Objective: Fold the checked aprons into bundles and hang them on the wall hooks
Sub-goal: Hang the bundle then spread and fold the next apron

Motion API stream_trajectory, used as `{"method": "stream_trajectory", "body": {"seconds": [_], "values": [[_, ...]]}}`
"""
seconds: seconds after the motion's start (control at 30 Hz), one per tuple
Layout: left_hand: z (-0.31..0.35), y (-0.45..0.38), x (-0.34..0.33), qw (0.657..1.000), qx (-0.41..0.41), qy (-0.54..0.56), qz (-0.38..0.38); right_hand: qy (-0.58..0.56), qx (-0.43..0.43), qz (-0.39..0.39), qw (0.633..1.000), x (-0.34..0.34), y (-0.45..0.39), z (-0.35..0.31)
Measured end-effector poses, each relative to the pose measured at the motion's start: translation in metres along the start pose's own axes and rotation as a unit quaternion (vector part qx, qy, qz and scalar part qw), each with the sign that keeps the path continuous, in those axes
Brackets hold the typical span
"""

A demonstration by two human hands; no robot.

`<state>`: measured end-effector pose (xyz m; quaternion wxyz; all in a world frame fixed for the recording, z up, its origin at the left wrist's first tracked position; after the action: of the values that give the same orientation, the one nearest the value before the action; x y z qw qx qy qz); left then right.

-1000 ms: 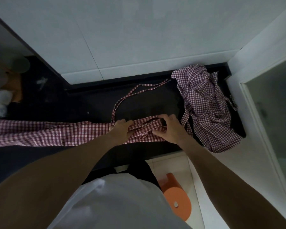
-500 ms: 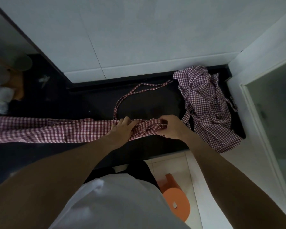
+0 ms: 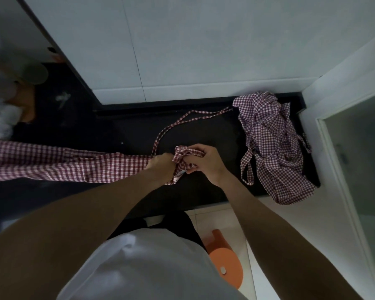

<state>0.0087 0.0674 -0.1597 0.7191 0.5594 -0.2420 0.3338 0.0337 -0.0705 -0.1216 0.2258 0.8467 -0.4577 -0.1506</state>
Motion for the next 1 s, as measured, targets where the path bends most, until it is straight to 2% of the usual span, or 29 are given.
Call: {"method": "stream_trajectory", "body": {"seconds": [0.07,0.13,0.17,0.2,0.27,0.33,0.37,0.43,0.47,0.5,0.53,0.57,0.63,0.67,0.7,0.73,0.8,0.83,0.9,0.93,0.97,1.0], "values": [[0.000,0.001,0.002,0.997,-0.062,0.021,-0.040,0.001,-0.003,-0.004,1.000,-0.003,-0.001,-0.003],[-0.007,0.003,0.007,0.988,-0.092,0.089,-0.084,0.009,-0.003,-0.022,1.000,-0.007,-0.003,-0.006],[-0.014,0.005,0.010,0.975,-0.079,0.173,-0.116,0.016,-0.005,-0.033,0.999,-0.009,-0.004,-0.007],[-0.024,0.005,0.011,0.943,-0.046,0.292,-0.155,0.026,-0.006,-0.044,0.999,-0.013,-0.006,-0.009],[-0.039,0.011,0.010,0.839,-0.007,0.481,-0.255,0.049,-0.007,-0.060,0.997,-0.021,-0.010,-0.011],[-0.047,0.016,0.008,0.755,-0.023,0.574,-0.318,0.060,-0.008,-0.062,0.996,-0.029,-0.015,-0.014],[-0.052,0.017,0.008,0.714,-0.024,0.626,-0.312,0.064,-0.009,-0.059,0.996,-0.031,-0.017,-0.015],[-0.055,0.021,0.003,0.561,0.017,0.761,-0.325,0.084,-0.019,-0.057,0.995,-0.035,-0.022,-0.015],[-0.055,0.020,0.001,0.521,0.018,0.792,-0.319,0.097,-0.028,-0.059,0.993,-0.036,-0.024,-0.014],[-0.053,0.020,0.002,0.502,-0.004,0.805,-0.316,0.110,-0.038,-0.063,0.991,-0.037,-0.027,-0.013],[-0.053,0.021,0.005,0.532,-0.014,0.791,-0.303,0.121,-0.046,-0.067,0.989,-0.038,-0.029,-0.011],[-0.054,0.021,0.006,0.594,-0.009,0.756,-0.275,0.129,-0.051,-0.072,0.988,-0.039,-0.031,-0.010],[-0.058,0.018,0.014,0.775,0.026,0.600,-0.195,0.148,-0.056,-0.080,0.984,-0.044,-0.035,-0.009],[-0.059,0.017,0.020,0.841,0.049,0.515,-0.157,0.157,-0.060,-0.082,0.982,-0.047,-0.036,-0.009],[-0.062,0.014,0.022,0.874,0.068,0.461,-0.136,0.163,-0.066,-0.080,0.981,-0.049,-0.038,-0.008],[-0.066,0.013,0.024,0.874,0.074,0.460,-0.135,0.169,-0.070,-0.079,0.980,-0.054,-0.039,-0.009],[-0.068,0.018,0.027,0.828,0.049,0.528,-0.182,0.190,-0.063,-0.087,0.976,-0.062,-0.042,-0.010],[-0.069,0.022,0.029,0.816,0.026,0.534,-0.218,0.197,-0.055,-0.106,0.973,-0.067,-0.042,-0.010],[-0.074,0.027,0.029,0.849,-0.002,0.462,-0.255,0.153,-0.051,-0.186,0.969,-0.078,-0.038,-0.009],[-0.078,0.028,0.029,0.877,0.007,0.413,-0.247,0.102,-0.060,-0.220,0.968,-0.082,-0.035,-0.007],[-0.085,0.025,0.025,0.897,0.023,0.378,-0.227,0.059,-0.065,-0.231,0.969,-0.082,-0.033,-0.004],[-0.089,0.021,0.023,0.909,0.038,0.358,-0.213,0.044,-0.058,-0.206,0.976,-0.079,-0.032,-0.001]]}}
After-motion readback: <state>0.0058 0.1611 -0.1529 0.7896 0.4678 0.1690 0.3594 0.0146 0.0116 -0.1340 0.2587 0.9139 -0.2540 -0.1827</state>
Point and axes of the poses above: each hand's wrist, its own y-axis away from the middle knuckle, its own x-axis out of the back of the hand, z = x × y, the point moved 5 cm from there along -y, towards the middle knuckle, and after that the axes turned 8 degrees about -z, right-handed, at the moved point
